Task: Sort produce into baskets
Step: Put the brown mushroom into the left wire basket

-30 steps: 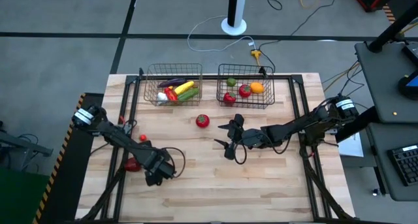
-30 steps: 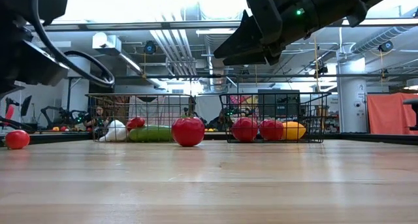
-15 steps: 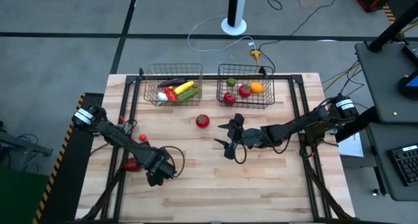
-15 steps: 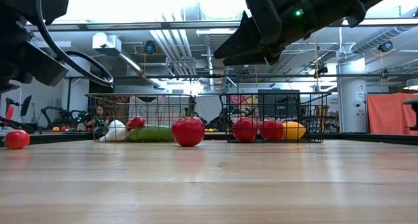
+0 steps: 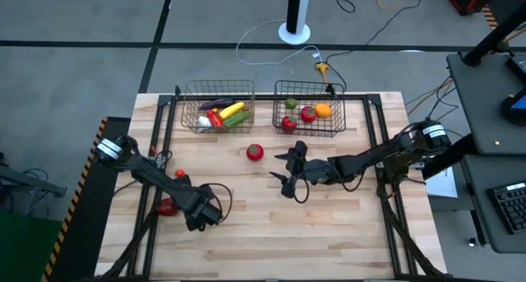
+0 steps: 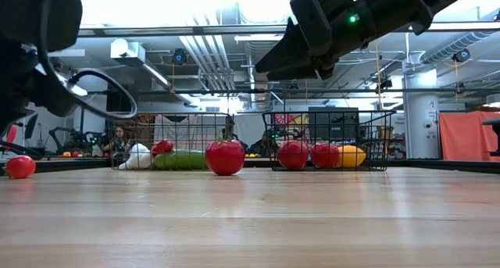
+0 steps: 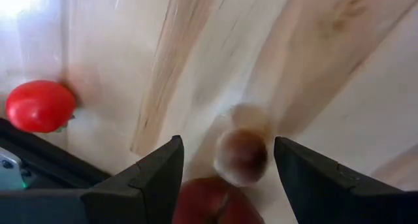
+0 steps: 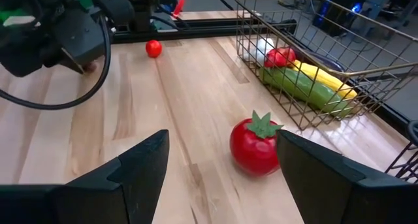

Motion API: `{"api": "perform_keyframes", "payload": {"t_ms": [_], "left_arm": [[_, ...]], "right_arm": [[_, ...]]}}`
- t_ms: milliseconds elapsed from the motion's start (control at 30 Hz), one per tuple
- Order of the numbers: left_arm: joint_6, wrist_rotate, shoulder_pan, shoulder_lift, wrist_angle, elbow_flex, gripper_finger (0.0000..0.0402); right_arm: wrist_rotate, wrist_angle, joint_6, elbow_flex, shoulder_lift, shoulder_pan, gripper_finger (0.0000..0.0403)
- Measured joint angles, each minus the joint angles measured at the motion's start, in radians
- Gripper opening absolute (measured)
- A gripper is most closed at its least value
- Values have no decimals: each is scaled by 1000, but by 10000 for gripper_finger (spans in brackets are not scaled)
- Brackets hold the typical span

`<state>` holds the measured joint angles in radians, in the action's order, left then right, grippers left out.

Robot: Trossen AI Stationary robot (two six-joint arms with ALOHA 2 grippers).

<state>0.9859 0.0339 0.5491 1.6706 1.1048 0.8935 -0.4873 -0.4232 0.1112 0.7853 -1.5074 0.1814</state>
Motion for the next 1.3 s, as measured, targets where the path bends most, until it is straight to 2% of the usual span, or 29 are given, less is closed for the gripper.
{"api": "perform_keyframes", "payload": {"t_ms": [467, 1067, 1300], "left_arm": [[-10, 1, 0, 16, -34, -31, 217], [-11, 2, 0, 17, -43, -32, 120], [-32, 1, 0, 16, -44, -32, 109]], "right_arm": [[0, 0, 0, 0, 0, -6, 272], [0, 1, -7, 0, 0, -6, 272], [0, 1, -7, 0, 0, -6, 272]]}}
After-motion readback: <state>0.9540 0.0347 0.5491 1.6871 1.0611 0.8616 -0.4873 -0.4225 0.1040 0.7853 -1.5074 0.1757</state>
